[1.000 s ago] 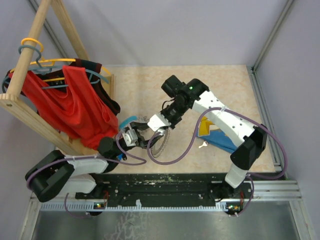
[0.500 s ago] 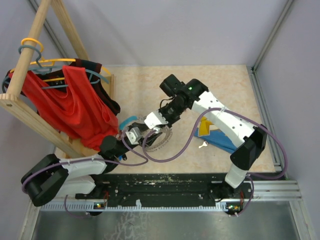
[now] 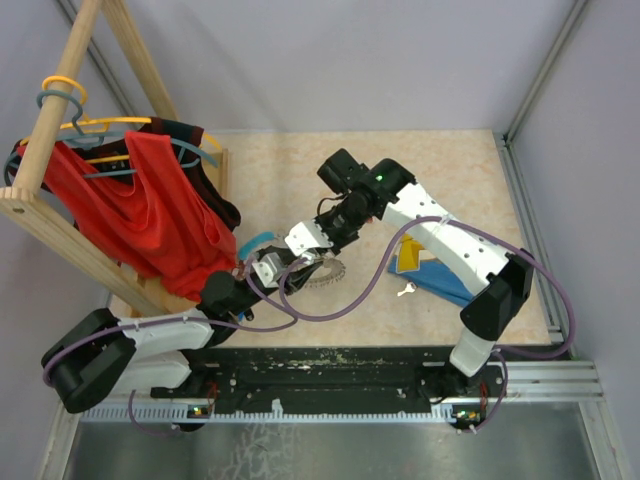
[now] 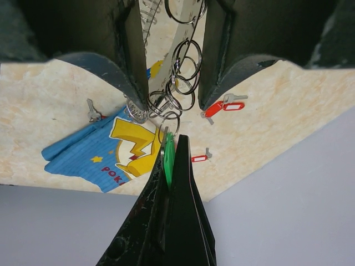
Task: Remove the keys from the keyring
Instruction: Remove the key from the keyring.
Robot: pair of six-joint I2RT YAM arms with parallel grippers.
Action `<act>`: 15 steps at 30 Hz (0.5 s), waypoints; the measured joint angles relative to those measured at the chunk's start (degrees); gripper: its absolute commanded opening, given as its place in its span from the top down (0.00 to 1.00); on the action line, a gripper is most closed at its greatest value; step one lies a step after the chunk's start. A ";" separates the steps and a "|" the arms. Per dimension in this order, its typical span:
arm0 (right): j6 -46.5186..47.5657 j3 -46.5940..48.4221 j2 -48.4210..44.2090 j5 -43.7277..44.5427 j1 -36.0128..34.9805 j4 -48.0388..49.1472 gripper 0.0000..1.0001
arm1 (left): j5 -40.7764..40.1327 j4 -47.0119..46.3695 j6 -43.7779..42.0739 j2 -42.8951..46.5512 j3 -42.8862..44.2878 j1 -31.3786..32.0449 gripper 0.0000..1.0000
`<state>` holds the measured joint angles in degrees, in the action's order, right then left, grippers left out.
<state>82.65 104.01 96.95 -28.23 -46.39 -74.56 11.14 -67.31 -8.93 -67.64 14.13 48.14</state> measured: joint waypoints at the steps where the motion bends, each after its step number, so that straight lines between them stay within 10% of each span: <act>1: -0.04 0.00 0.00 0.02 0.00 0.02 1.00 | -0.04 0.00 0.00 0.00 0.00 0.00 0.57; 15: -0.42 0.00 0.00 0.02 0.00 0.22 1.00 | 0.28 -1.11 -0.15 0.28 -0.02 0.04 0.70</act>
<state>82.24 104.01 96.95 -28.21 -46.39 -74.35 11.42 -68.42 -9.08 -67.35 14.11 48.18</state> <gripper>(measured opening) 0.042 0.364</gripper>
